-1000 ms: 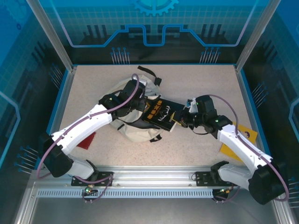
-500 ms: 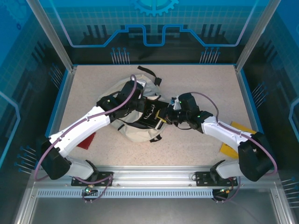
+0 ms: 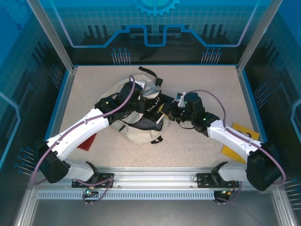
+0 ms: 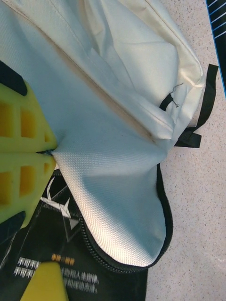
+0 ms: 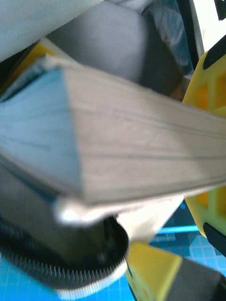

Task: Pack the student bag
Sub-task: Place the book in the student bag.

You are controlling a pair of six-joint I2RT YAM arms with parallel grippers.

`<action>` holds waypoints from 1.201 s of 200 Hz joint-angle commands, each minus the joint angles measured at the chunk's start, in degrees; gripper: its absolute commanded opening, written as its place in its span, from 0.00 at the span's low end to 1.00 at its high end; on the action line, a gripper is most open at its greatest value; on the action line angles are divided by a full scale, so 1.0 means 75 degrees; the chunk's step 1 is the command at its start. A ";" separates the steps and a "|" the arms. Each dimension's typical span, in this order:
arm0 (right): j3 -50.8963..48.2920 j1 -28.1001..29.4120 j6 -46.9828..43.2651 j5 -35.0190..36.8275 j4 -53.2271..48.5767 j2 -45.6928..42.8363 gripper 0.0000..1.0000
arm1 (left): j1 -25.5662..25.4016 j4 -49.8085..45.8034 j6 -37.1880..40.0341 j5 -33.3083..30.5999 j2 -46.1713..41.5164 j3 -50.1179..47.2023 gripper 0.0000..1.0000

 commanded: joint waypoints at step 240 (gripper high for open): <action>0.3330 0.0878 0.1596 0.0496 0.2777 0.6201 0.21 | 0.0118 0.0729 -0.0711 0.0098 -0.0336 -0.0130 0.00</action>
